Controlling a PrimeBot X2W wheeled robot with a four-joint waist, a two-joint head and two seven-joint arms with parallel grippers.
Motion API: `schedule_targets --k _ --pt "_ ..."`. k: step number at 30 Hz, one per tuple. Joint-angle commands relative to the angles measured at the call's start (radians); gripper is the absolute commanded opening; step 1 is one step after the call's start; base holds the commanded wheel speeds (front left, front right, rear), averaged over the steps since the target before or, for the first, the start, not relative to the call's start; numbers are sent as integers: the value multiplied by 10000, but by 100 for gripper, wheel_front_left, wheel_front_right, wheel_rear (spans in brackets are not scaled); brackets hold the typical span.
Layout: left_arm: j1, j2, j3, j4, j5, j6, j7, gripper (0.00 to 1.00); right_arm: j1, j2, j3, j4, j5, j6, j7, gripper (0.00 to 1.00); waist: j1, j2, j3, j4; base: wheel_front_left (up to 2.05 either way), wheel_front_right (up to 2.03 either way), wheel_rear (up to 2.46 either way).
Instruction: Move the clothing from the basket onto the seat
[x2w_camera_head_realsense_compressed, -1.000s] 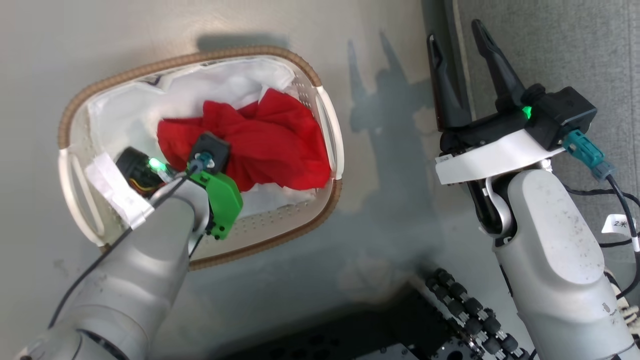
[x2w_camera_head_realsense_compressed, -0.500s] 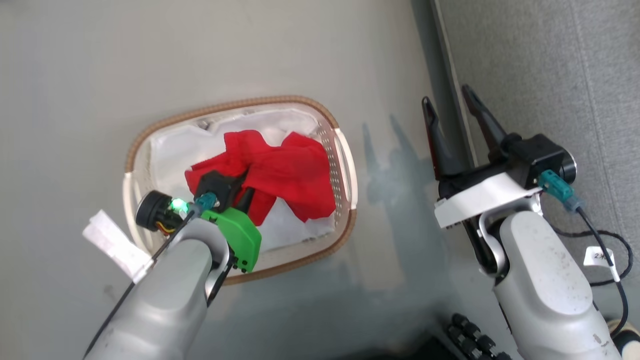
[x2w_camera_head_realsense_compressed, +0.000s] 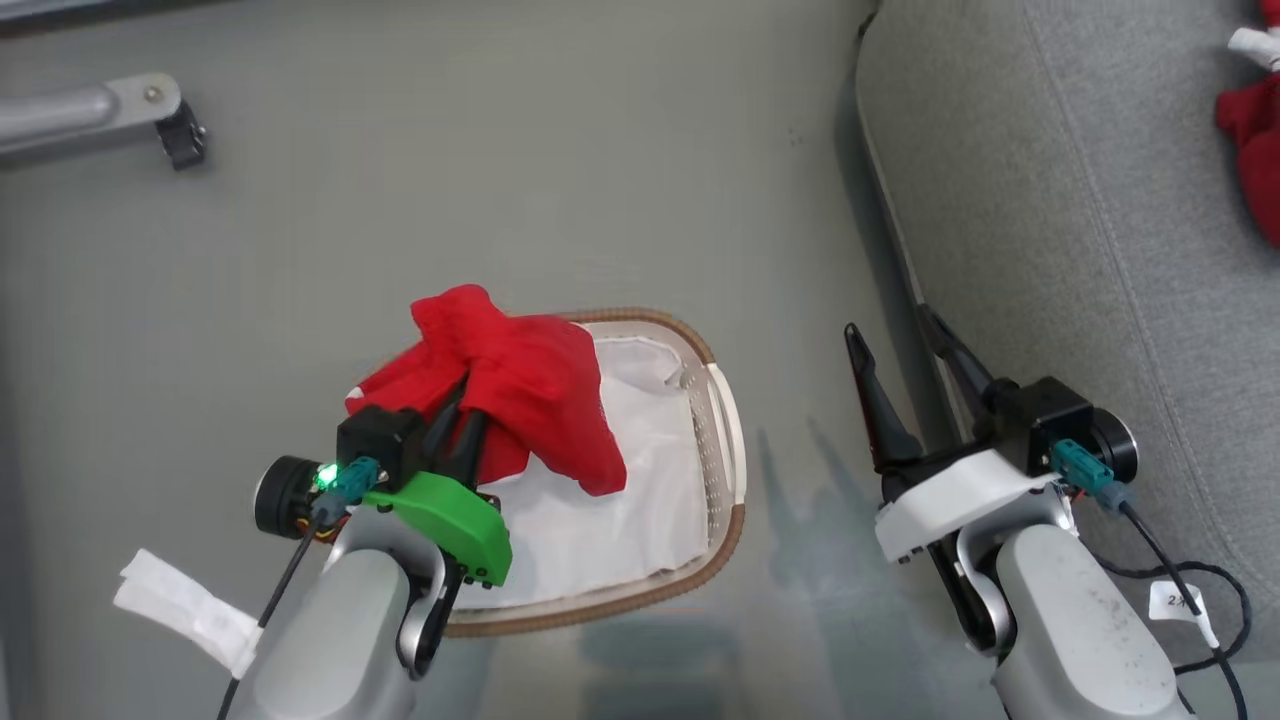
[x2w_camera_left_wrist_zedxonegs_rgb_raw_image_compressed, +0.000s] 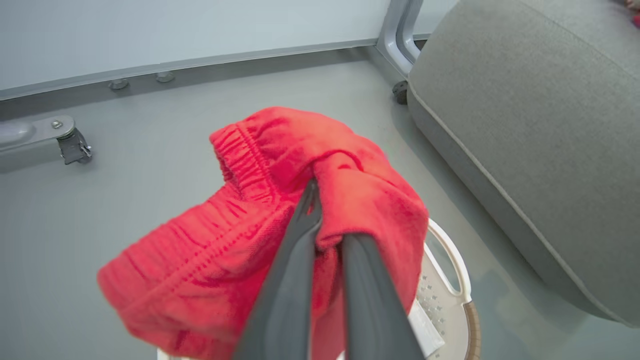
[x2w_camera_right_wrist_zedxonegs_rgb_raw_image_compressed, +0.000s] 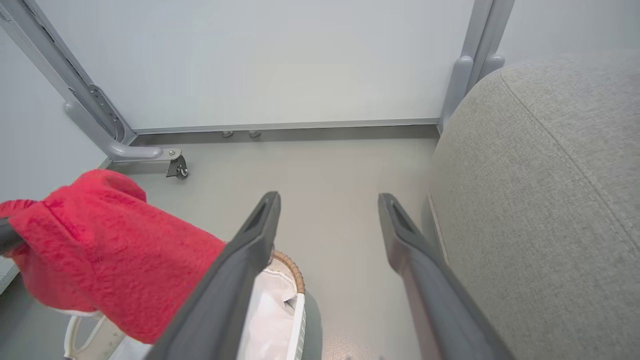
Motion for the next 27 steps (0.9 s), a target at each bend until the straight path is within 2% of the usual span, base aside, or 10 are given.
schedule_targets --k 1,6,9,20,27 --pt "282 -106 254 -272 56 -67 -38 0 252 -46 -15 47 -76 -14 -22 100 0 0 -1079 422 0 0 0" --pt "836 -437 1144 -1088 -282 -148 -38 0 697 -45 -83 187 -84 -14 -22 100 0 0 -1745 577 0 0 0" --pt "985 -516 1326 -1468 -250 -151 -38 0 941 -46 -56 266 -58 -14 -22 100 0 0 -2066 602 0 0 0" --pt "1125 -658 1247 -2763 -1058 -161 -38 0 1697 -43 -79 375 -177 -14 -22 100 0 0 -3021 661 0 0 0" --pt "922 -696 1106 -3462 -1418 -161 -39 0 2007 -40 266 453 -152 -14 -22 100 0 0 -3313 766 0 0 0"
